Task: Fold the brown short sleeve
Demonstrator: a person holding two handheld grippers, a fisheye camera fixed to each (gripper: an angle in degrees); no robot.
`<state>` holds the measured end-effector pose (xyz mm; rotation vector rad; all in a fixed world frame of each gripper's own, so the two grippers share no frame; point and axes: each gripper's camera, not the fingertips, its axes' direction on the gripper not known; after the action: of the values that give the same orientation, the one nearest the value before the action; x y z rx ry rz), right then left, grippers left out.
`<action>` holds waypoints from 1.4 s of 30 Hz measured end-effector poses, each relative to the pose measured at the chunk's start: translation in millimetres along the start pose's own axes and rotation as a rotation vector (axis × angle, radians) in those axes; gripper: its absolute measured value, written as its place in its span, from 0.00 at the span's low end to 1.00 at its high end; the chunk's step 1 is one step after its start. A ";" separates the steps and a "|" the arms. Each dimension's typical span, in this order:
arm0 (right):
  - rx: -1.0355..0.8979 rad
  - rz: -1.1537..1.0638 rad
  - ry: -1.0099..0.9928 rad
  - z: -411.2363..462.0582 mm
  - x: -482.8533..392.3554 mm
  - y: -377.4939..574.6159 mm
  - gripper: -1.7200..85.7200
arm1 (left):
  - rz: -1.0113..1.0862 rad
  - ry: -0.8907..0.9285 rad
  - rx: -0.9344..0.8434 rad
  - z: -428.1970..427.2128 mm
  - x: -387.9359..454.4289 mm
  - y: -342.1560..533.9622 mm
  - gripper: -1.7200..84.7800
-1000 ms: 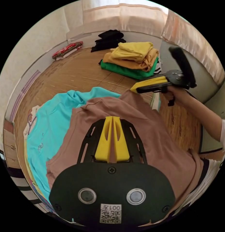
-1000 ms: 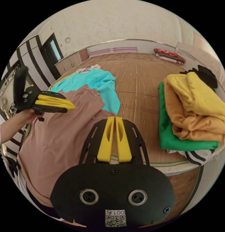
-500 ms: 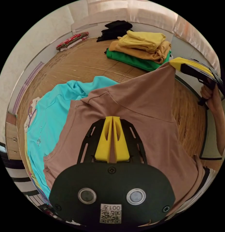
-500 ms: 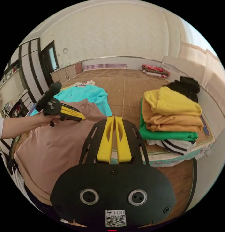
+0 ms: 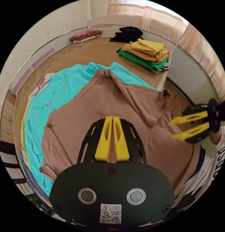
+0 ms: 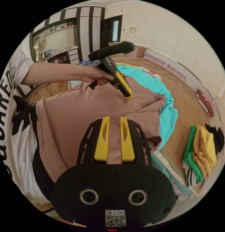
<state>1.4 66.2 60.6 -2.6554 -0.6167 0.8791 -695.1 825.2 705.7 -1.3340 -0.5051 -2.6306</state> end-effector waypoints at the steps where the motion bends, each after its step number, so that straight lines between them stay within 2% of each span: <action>1: 0.004 0.013 0.029 -3.5 -1.1 2.3 0.10 | 0.009 0.010 0.000 -2.1 1.1 1.1 0.01; 5: -0.019 0.170 0.293 -20.2 16.2 22.7 0.12 | 0.134 0.121 0.052 -14.6 22.4 -1.9 0.03; 9: -0.091 0.193 0.251 -11.9 43.8 31.0 0.14 | 0.292 0.172 0.045 -10.0 55.5 -15.4 0.10; 12: -0.100 0.198 0.211 -0.8 55.1 27.5 0.12 | 0.355 0.185 0.011 -2.9 72.3 -24.2 0.11; 13: -0.099 0.202 0.206 1.3 57.0 26.8 0.11 | 0.357 0.174 0.009 -1.5 74.5 -25.6 0.10; 15: -0.095 0.197 0.181 6.5 60.2 25.2 0.06 | 0.349 0.072 -0.012 6.9 81.5 -31.4 0.03; 18: -0.078 0.181 0.207 0.5 51.9 28.7 0.04 | 0.407 -0.132 -0.054 14.4 90.4 -34.6 0.01; 21: -0.041 0.156 0.263 -15.9 34.7 40.8 0.03 | 0.471 -0.214 -0.003 0.6 94.2 -30.5 0.01; 23: -0.041 0.145 0.215 -18.9 25.7 49.6 0.03 | 0.484 -0.214 -0.001 -3.7 92.6 -27.8 0.01; 26: -0.097 0.130 0.107 -7.6 14.0 64.1 0.04 | 0.481 -0.138 -0.048 0.1 89.3 -24.6 0.02; 29: -0.147 0.145 0.095 -2.2 12.9 76.1 0.04 | 0.458 -0.106 -0.058 -2.6 83.9 -22.9 0.04; 34: -0.051 0.238 0.108 -21.4 37.1 80.4 0.07 | 0.408 0.033 -0.005 -30.7 52.6 -40.9 0.07; 38: 0.008 0.279 0.050 -12.8 60.0 67.8 0.11 | 0.298 0.045 0.120 -43.6 13.7 -91.1 0.08; 42: -0.027 0.296 0.038 15.5 63.8 56.0 0.12 | 0.206 0.071 0.075 -8.4 -7.8 -160.8 0.17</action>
<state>55.4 49.7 -4.8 -2.8261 -0.2302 0.8977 -741.9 972.0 658.0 -1.1970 -0.4276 -2.4569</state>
